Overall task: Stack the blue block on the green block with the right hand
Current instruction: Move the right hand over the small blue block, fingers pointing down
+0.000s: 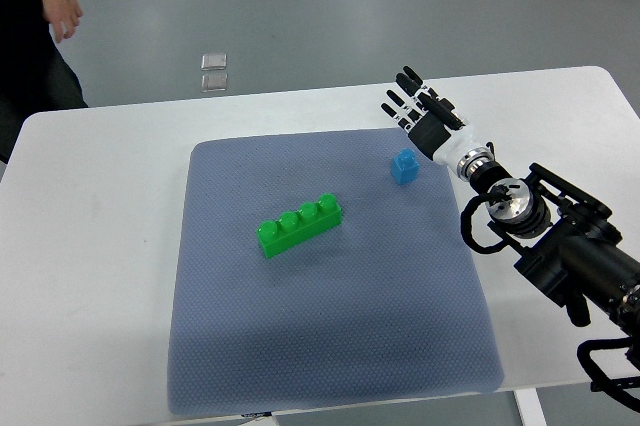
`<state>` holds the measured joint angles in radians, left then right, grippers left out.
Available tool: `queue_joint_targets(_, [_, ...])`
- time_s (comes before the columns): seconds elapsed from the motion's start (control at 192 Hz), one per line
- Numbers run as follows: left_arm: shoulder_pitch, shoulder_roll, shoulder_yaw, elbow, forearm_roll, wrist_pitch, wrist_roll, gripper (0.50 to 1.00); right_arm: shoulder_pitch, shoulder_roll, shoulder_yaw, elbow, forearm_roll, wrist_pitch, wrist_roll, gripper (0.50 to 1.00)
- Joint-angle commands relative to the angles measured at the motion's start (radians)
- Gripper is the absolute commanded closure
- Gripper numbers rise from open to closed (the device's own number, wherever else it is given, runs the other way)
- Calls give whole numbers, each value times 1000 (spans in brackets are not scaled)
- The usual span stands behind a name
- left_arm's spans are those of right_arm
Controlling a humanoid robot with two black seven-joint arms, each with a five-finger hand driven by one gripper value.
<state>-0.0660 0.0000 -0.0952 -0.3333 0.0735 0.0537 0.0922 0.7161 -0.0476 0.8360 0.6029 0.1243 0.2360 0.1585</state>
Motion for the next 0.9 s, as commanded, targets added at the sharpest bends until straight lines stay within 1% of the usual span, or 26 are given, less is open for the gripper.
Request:
queue_joint_targets(0.0, [0, 0, 0, 0, 0, 0, 1, 500, -1, 0, 2, 0, 0, 0, 0, 574])
queue_joint_targets(0.459, [0, 0, -1, 0, -1, 2, 1, 500, 17, -17, -3, 3, -6, 11, -7, 574])
queue_joint_targets(0.521, [0, 0, -1, 0, -1, 2, 1, 500, 40, -25, -6, 5, -18, 37, -11, 574])
queue_joint_targets(0.599, [0, 0, -1, 0, -1, 2, 1, 500, 65, -43, -8, 3, -87, 97, -13, 574])
queue_joint_targets(0.652, [0, 0, -1, 0, -1, 2, 1, 500, 65, -43, -8, 3, -87, 97, -13, 574])
queue_joint_targets(0.657, [0, 0, -1, 0, -1, 2, 1, 500, 81, -61, -9, 5, -144, 124, -13, 574])
queue_joint_targets(0.678, [0, 0, -1, 0, -1, 0, 1, 500, 97, -69, -9, 5, -170, 135, -13, 576])
queue_joint_targets(0.745, [0, 0, -1, -1, 0, 0, 1, 500, 138, -87, -17, 6, -258, 141, -19, 576])
queue_joint_targets(0.824, [-2, 0, 0, -3, 0, 0, 0, 500, 193, -112, -67, 15, -429, 161, -56, 576])
queue_joint_targets(0.865, [-2, 0, 0, -3, 0, 0, 0, 500, 194, -112, -67, 15, -430, 161, -56, 576])
queue_joint_targets(0.871, [-2, 0, 0, -9, -1, 0, 1, 500, 239, -139, -99, 18, -537, 180, -74, 576])
queue_joint_targets(0.897, [-2, 0, 0, -12, -1, 0, 0, 500, 264, -155, -117, 20, -594, 190, -79, 576])
